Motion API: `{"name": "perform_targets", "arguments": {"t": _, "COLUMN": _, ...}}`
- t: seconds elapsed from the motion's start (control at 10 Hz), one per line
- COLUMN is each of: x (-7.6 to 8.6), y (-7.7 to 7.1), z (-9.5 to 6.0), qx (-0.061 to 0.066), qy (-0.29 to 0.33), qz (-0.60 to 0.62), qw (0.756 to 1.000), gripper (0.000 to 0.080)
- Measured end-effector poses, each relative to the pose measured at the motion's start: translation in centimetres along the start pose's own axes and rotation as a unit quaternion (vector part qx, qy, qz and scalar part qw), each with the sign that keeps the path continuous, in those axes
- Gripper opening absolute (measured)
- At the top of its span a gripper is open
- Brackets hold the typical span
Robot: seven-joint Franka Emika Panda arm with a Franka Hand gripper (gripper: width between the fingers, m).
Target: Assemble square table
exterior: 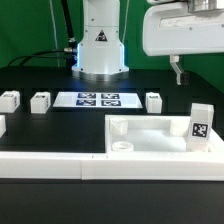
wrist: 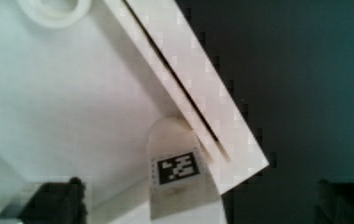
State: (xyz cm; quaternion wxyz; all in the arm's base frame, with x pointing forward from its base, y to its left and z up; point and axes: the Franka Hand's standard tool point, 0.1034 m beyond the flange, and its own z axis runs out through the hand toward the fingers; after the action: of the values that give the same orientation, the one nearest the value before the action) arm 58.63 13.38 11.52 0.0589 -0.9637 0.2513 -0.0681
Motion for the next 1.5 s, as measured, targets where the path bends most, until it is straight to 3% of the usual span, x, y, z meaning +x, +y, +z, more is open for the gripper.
{"name": "perform_targets", "arguments": {"t": 0.2, "x": -4.9, "y": 3.2, "z": 1.9, "qx": -0.021, "qy": -0.038, "qz": -0.083, "qw": 0.996, "gripper": 0.0649}}
{"name": "perform_targets", "arguments": {"t": 0.4, "x": -8.6, "y": 5.3, "z": 2.9, "qx": -0.034, "qy": -0.059, "qz": -0.183, "qw": 0.981, "gripper": 0.0649}}
{"name": "perform_targets", "arguments": {"t": 0.7, "x": -7.8, "y": 5.4, "z": 2.8, "qx": -0.032, "qy": -0.057, "qz": -0.278, "qw": 0.958, "gripper": 0.0649}}
{"name": "perform_targets", "arguments": {"t": 1.0, "x": -8.1, "y": 6.0, "z": 3.0, "qx": -0.036, "qy": -0.066, "qz": -0.279, "qw": 0.957, "gripper": 0.0649}}
{"name": "perform_targets", "arguments": {"t": 1.1, "x": -9.5, "y": 7.8, "z": 3.7, "qx": -0.048, "qy": -0.086, "qz": -0.267, "qw": 0.959, "gripper": 0.0649}}
{"name": "perform_targets", "arguments": {"t": 1.2, "x": -11.8, "y": 9.6, "z": 3.7, "qx": -0.068, "qy": -0.161, "qz": -0.245, "qw": 0.953, "gripper": 0.0649}}
{"name": "perform_targets", "arguments": {"t": 1.5, "x": -14.8, "y": 11.5, "z": 3.3, "qx": -0.102, "qy": -0.317, "qz": -0.21, "qw": 0.919, "gripper": 0.0649}}
